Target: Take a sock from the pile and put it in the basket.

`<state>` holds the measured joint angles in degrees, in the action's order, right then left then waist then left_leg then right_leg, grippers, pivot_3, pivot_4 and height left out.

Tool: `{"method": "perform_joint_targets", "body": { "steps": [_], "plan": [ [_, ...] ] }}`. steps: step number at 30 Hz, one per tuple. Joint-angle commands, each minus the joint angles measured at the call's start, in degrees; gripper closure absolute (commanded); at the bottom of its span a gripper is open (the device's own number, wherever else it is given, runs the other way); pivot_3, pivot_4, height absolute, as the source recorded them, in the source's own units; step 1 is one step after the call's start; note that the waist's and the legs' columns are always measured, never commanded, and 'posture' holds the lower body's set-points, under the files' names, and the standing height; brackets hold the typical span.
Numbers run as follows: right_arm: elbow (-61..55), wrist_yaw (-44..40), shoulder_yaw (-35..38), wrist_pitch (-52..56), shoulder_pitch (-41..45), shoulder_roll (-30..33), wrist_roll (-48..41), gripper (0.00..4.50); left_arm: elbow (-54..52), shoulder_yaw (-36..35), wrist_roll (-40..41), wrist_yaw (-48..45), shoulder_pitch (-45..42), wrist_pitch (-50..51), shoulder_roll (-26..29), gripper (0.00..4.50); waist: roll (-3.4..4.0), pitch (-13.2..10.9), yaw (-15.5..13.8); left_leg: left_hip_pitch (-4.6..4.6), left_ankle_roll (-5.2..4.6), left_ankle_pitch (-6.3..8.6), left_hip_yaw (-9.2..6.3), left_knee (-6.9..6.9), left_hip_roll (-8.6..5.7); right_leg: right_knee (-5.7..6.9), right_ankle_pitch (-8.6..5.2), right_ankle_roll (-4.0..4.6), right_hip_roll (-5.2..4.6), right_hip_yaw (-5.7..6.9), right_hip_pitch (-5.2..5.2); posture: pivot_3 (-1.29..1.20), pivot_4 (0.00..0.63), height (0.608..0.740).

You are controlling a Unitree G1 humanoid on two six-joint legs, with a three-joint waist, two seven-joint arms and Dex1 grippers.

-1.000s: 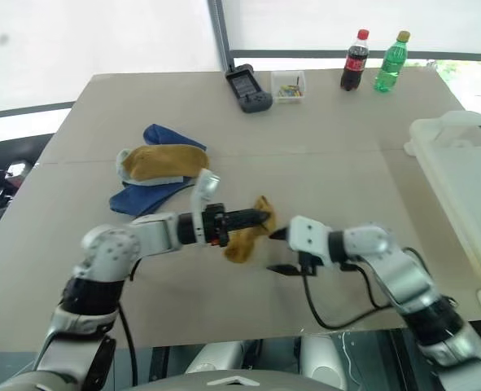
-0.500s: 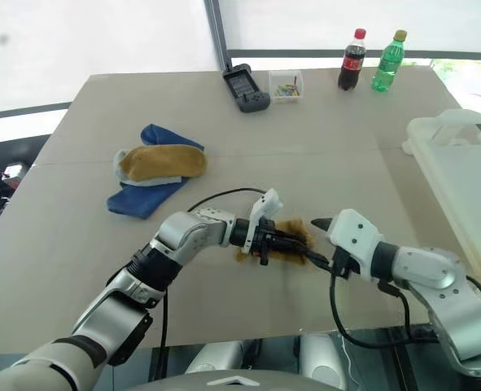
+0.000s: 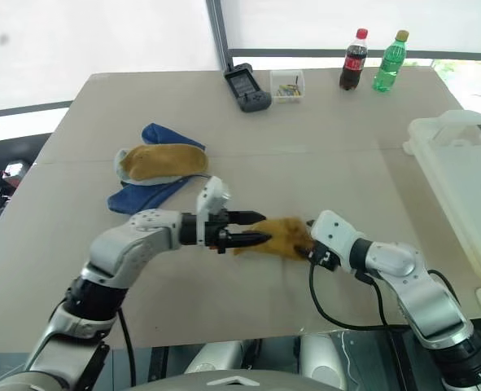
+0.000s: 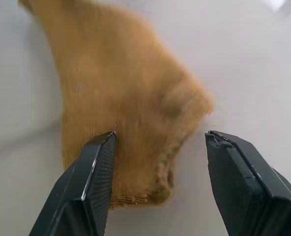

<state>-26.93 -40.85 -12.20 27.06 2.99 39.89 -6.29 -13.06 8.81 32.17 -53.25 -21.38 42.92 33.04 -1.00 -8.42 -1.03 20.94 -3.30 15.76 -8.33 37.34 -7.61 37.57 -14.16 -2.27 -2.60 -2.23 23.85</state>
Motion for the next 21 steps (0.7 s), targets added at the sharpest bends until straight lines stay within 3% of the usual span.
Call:
{"method": "perform_joint_targets", "body": {
  "steps": [1, 6, 15, 16, 18, 21],
  "plan": [
    [1.16, -1.06, -0.84, -3.66, -1.45, 1.92, 2.65, 1.55, -2.74, -0.09, -4.07, -1.65, 3.18, -4.81, 4.41, 1.58, 0.01, 0.0, 0.08, -0.06, 0.0, 0.0, 0.0, -0.01, 0.0, 0.01, 0.0, 0.0, 0.0, -0.01, -0.05, 0.0, 0.15, 0.74],
    [1.98, -0.79, -0.51, -5.92, -4.56, 4.2, 4.97, 1.55, -0.98, 1.74, -9.04, -4.37, 7.14, -11.55, 8.24, 1.58, 0.01, 0.01, -0.43, -0.09, 0.06, 0.04, 0.0, -0.03, 0.0, -0.07, 0.0, 0.0, -0.02, 0.03, -0.09, 0.0, 0.15, 0.74],
    [-2.47, 0.06, 3.52, -5.1, -12.07, 6.2, 5.46, 1.55, 4.13, 6.68, -12.6, -4.44, 4.36, -13.54, 2.46, 1.58, -0.06, 0.05, -1.92, -0.12, 0.08, 0.08, -0.04, 0.01, -0.01, -0.13, 0.0, 0.0, -0.05, 0.12, -0.2, 0.0, 0.15, 0.74],
    [-2.85, 0.2, 3.88, -5.02, -12.75, 6.3, 5.6, 1.55, 5.28, 7.65, -14.28, -4.13, 3.51, -15.5, 1.69, 1.96, -0.05, 0.06, -1.89, -0.11, 0.08, 0.08, -0.05, 0.01, -0.01, -0.13, 0.0, 0.0, -0.06, 0.13, -0.21, 0.0, 0.15, 0.74],
    [-3.39, 0.25, 4.07, -5.07, -13.52, 6.51, 5.85, 1.55, 6.82, 9.23, -16.65, -4.61, 2.38, -18.53, 0.99, 2.29, -0.09, 0.08, -1.93, -0.13, 0.07, 0.07, -0.04, 0.02, -0.01, -0.12, 0.0, -0.01, -0.05, 0.12, -0.25, 0.0, 0.15, 0.74],
    [-4.4, 0.9, 4.14, -4.33, -13.42, 5.71, 5.64, 1.55, 8.99, 9.52, -18.9, -4.41, 1.38, -22.43, -0.01, 3.73, -0.09, 0.09, -1.81, -0.15, 0.07, 0.07, -0.04, 0.03, 0.0, -0.1, 0.0, -0.01, -0.05, 0.11, -0.26, 0.0, 0.15, 0.74]
  ]
}}
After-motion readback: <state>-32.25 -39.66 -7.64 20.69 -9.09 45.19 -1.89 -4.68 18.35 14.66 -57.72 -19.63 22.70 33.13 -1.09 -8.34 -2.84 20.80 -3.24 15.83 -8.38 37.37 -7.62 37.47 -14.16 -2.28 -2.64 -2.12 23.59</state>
